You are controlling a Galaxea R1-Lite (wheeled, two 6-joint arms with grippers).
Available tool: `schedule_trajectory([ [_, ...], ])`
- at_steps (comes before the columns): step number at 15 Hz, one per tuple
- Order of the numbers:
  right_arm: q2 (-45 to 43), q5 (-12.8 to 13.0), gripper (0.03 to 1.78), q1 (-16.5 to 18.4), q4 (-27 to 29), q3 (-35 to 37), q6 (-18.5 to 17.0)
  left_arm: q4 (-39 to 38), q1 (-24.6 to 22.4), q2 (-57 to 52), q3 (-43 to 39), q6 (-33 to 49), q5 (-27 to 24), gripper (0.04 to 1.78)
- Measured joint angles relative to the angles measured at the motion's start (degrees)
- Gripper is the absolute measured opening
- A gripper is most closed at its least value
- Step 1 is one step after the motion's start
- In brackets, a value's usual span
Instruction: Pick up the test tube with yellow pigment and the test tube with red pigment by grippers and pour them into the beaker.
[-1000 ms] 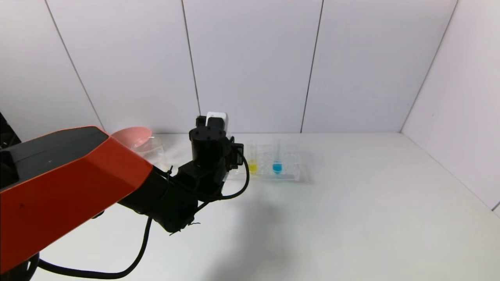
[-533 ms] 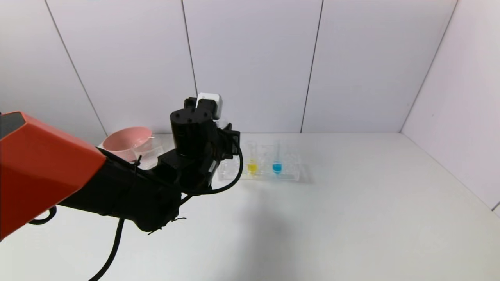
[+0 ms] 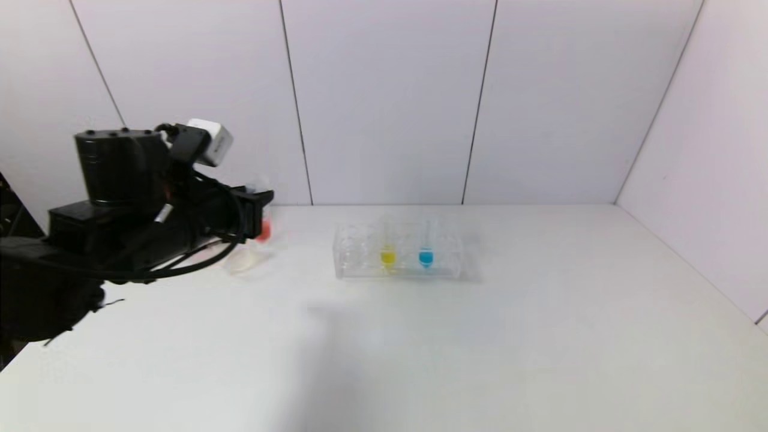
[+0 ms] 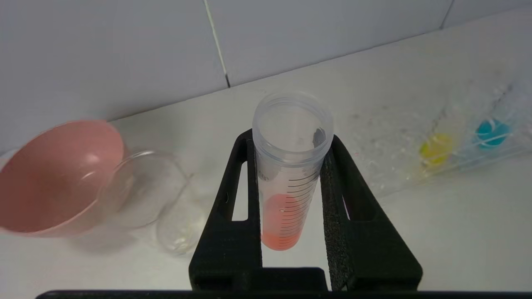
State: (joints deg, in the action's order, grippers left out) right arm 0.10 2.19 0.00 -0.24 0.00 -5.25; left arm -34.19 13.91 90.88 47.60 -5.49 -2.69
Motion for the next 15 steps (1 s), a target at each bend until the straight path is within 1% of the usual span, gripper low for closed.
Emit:
schedule_trajectory([
  [2,0.0,0.0,1.71,0.0,0.0,0.0,0.0,6.1,-8.8,-3.2,0.0,-3.1,-9.6,0.43],
  [4,0.0,0.0,1.71,0.0,0.0,0.0,0.0,11.4,-16.1,-4.8,1.4,-6.6,-17.8,0.43],
  [6,0.0,0.0,1.71,0.0,0.0,0.0,0.0,16.4,-21.1,-4.1,4.5,-10.5,-23.1,0.43],
  [9,0.0,0.0,1.71,0.0,0.0,0.0,0.0,22.5,-24.4,-0.5,11.0,-15.6,-24.3,0.43],
  [12,0.0,0.0,1.71,0.0,0.0,0.0,0.0,32.0,-25.2,4.3,19.2,-23.0,-23.9,0.43],
  [13,0.0,0.0,1.71,0.0,0.0,0.0,0.0,34.9,-25.1,6.1,22.1,-25.5,-23.1,0.43],
  [15,0.0,0.0,1.71,0.0,0.0,0.0,0.0,39.5,-24.3,9.9,26.4,-31.8,-19.0,0.43],
])
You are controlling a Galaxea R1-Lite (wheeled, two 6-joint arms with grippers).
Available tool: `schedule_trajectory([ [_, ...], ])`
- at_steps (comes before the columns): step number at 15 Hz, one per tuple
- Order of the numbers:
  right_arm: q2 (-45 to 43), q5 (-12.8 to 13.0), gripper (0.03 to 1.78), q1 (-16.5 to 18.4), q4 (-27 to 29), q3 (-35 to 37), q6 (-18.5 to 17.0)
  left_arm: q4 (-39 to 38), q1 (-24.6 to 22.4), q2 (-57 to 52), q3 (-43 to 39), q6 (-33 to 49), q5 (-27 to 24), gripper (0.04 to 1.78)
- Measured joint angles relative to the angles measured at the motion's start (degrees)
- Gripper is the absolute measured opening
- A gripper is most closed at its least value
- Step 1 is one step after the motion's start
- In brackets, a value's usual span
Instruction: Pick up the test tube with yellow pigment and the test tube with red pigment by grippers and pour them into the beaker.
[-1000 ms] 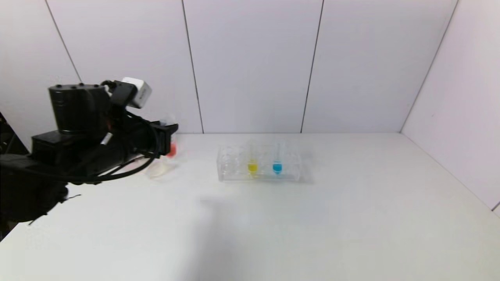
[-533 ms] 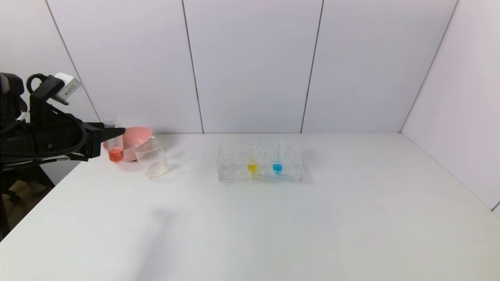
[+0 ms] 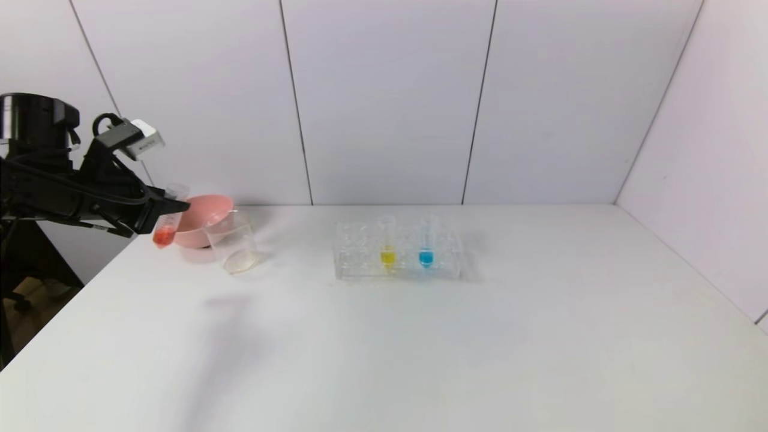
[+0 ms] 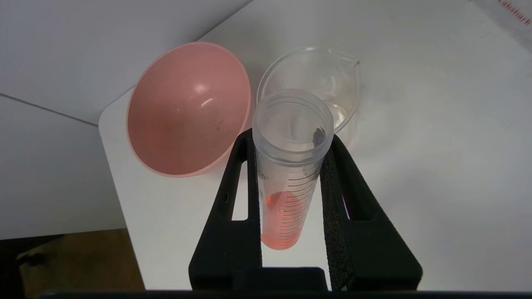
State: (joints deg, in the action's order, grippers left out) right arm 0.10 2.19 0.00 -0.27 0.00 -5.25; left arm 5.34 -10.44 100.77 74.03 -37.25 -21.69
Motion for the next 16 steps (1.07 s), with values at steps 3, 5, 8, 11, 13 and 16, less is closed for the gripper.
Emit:
schedule_trajectory([
  [3,0.0,0.0,1.71,0.0,0.0,0.0,0.0,1.9,2.3,4.1,3.3,-5.8,4.8,0.43],
  [5,0.0,0.0,1.71,0.0,0.0,0.0,0.0,5.0,4.1,5.6,6.0,-8.4,7.9,0.43],
  [8,0.0,0.0,1.71,0.0,0.0,0.0,0.0,12.0,6.3,6.9,12.3,-10.3,10.8,0.43],
  [11,0.0,0.0,1.71,0.0,0.0,0.0,0.0,22.2,7.5,7.8,20.5,-11.4,12.4,0.43],
  [13,0.0,0.0,1.71,0.0,0.0,0.0,0.0,29.1,7.7,8.5,25.6,-11.9,13.2,0.43],
  [16,0.0,0.0,1.71,0.0,0.0,0.0,0.0,39.1,7.8,9.9,33.2,-12.0,13.5,0.43],
])
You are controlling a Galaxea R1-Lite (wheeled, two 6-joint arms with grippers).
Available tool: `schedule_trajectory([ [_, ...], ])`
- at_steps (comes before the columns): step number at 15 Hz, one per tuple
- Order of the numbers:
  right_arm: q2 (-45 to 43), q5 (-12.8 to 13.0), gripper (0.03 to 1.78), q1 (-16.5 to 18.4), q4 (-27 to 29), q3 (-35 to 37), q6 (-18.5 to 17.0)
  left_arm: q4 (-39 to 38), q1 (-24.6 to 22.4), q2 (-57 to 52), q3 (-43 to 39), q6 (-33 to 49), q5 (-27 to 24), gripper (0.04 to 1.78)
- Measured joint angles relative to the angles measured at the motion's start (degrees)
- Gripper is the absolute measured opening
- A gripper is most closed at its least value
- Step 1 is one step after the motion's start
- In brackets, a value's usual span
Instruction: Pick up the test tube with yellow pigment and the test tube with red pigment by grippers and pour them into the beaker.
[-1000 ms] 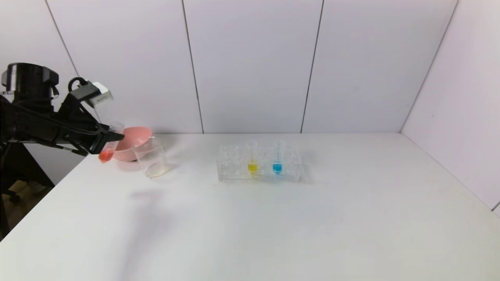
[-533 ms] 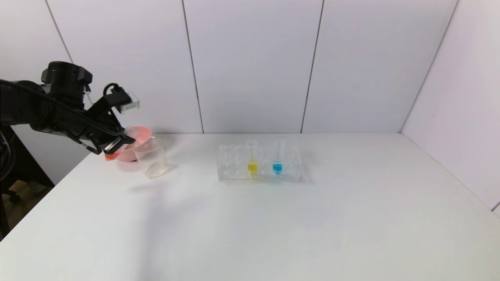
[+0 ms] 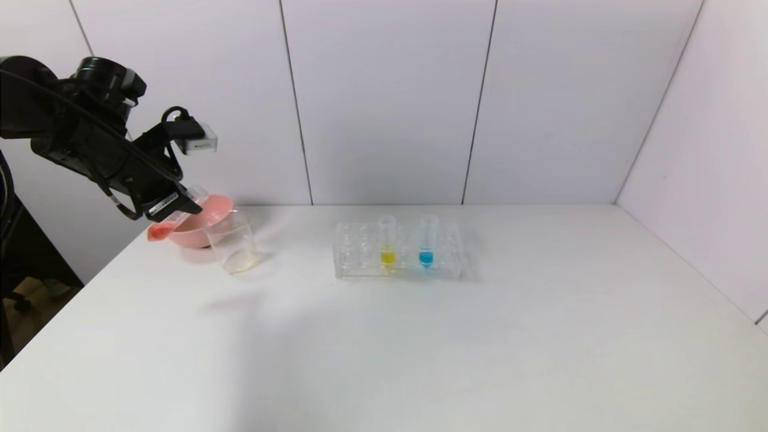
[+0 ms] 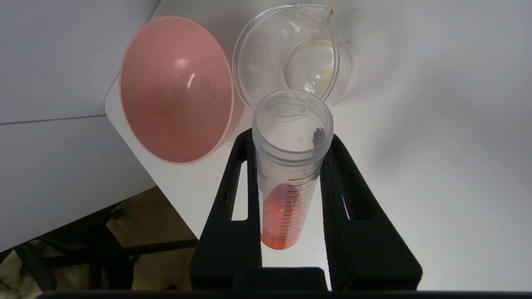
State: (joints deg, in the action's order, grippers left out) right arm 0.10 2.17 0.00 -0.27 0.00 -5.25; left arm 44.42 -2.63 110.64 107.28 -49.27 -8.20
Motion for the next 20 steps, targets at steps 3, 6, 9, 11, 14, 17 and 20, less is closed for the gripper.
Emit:
schedule_trajectory([
  [3,0.0,0.0,1.71,0.0,0.0,0.0,0.0,7.7,0.0,1.8,6.0,-1.7,2.3,0.43],
  [6,0.0,0.0,1.71,0.0,0.0,0.0,0.0,7.8,0.0,3.2,7.3,-2.2,3.7,0.43],
  [9,0.0,0.0,1.71,0.0,0.0,0.0,0.0,6.2,0.3,4.7,7.6,-3.7,7.4,0.43],
  [11,0.0,0.0,1.71,0.0,0.0,0.0,0.0,5.4,1.3,5.7,7.7,-4.3,9.8,0.43],
  [14,0.0,0.0,1.71,0.0,0.0,0.0,0.0,5.5,3.4,7.0,7.7,-4.4,16.2,0.43],
  [17,0.0,0.0,1.71,0.0,0.0,0.0,0.0,5.5,5.4,7.8,7.7,-4.5,19.7,0.43],
  [20,0.0,0.0,1.71,0.0,0.0,0.0,0.0,5.1,6.9,8.3,7.7,-4.6,22.5,0.43],
])
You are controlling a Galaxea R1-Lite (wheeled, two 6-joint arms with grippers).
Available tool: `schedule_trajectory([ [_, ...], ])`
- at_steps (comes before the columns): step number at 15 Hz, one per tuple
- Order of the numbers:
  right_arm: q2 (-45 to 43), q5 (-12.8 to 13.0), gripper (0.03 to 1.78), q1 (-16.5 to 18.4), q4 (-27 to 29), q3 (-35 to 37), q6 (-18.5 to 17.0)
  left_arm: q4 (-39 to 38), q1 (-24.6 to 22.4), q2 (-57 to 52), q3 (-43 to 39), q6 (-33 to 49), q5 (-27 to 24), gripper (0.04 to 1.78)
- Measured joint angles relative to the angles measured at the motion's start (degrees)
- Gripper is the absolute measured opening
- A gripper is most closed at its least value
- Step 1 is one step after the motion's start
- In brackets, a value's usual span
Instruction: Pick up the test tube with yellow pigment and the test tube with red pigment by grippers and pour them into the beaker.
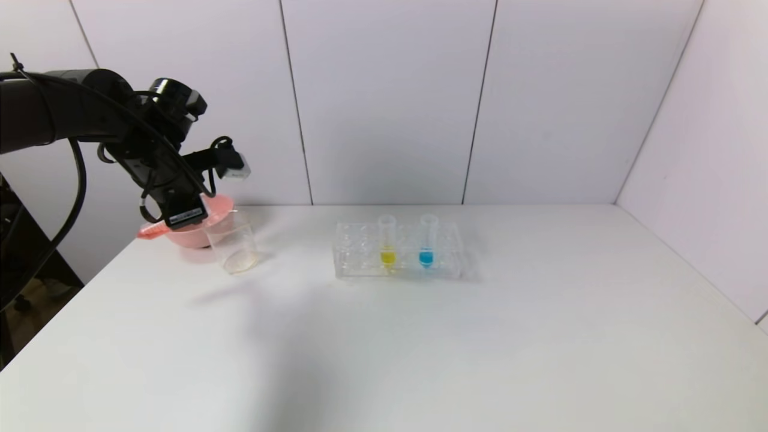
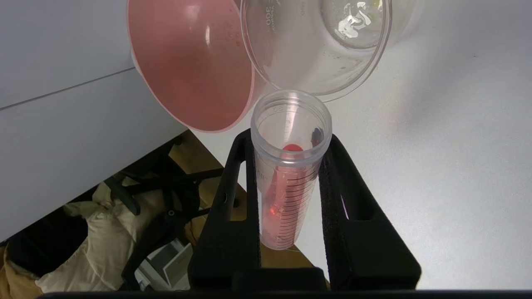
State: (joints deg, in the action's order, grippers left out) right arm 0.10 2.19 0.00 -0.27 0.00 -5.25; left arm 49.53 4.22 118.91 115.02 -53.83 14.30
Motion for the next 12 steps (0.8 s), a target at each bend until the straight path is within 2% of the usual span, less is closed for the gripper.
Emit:
schedule_trajectory([
  [8,0.0,0.0,1.71,0.0,0.0,0.0,0.0,-4.0,1.5,1.7,0.0,-0.2,7.2,0.43],
  [12,0.0,0.0,1.71,0.0,0.0,0.0,0.0,-3.7,2.1,2.5,-0.1,-0.9,11.4,0.43],
])
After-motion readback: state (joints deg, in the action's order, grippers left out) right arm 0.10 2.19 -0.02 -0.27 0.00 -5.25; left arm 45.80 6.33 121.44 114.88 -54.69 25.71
